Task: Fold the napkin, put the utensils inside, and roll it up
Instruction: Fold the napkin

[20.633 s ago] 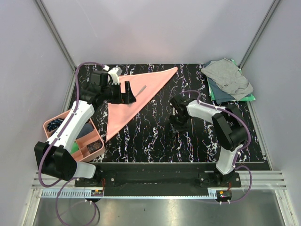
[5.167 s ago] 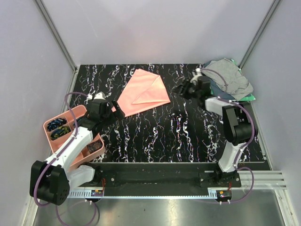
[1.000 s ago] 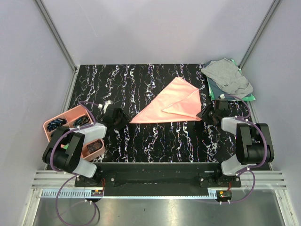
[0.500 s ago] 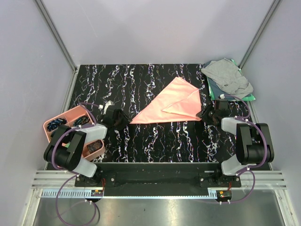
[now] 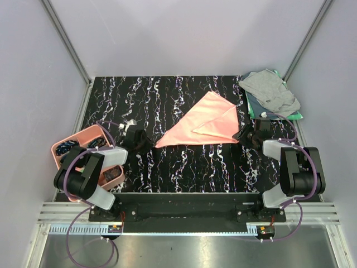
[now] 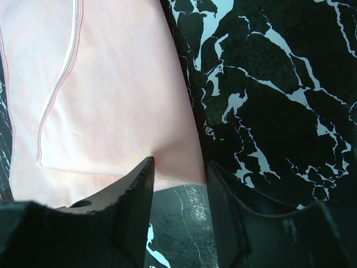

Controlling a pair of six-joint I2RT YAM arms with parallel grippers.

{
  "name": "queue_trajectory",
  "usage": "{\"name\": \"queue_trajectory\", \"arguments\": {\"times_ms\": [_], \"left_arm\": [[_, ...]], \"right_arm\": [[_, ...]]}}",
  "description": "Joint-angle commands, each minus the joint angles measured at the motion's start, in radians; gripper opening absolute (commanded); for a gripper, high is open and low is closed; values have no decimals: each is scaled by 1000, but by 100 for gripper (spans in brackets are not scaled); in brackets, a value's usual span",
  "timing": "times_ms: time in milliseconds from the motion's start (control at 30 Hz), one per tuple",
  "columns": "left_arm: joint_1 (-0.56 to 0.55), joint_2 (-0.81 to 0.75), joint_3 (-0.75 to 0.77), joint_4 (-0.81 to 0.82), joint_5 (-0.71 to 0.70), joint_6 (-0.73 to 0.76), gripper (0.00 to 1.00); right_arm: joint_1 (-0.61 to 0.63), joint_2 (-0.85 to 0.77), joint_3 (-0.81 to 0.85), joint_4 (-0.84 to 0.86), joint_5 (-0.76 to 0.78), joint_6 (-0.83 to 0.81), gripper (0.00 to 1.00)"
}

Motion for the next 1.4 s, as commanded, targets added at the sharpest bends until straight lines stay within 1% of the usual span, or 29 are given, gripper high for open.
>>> {"name": "queue_trajectory", "arguments": {"times_ms": [0,33,100,133,267,467,600,733,833,1033,1133,1367], "left_arm": [[0,36,9,-2,56,66,8],[0,37,13,7,65,78,7],[0,42,15,17,93,89,1],[0,40,16,33,105,101,0],[-1,11,27,44,140,115,0],[-14,-73,87,25,174,106,0],[-30,-119,134,-2,162,109,0],[-53,-121,190,-2,167,138,0],[-86,-78,262,-4,186,178,0],[-167,60,426,-1,226,224,0],[-211,158,510,-4,242,227,0],[-323,332,712,-4,251,222,0]], "right_arm": [[2,-29,-12,-16,-6,-2,51],[3,-27,-12,-14,-7,-2,51],[3,-29,-12,-14,-7,0,51],[3,-27,-13,-16,-7,1,52],[2,-35,-10,-16,-4,-2,52],[3,-48,-2,-17,17,-16,53],[3,-73,-2,-27,46,-34,58],[3,-104,2,-36,68,-52,61],[3,-122,7,-47,80,-66,61],[3,-156,1,-59,97,-82,62],[3,-167,-4,-60,102,-80,62],[3,-190,-10,-62,111,-89,62]]}}
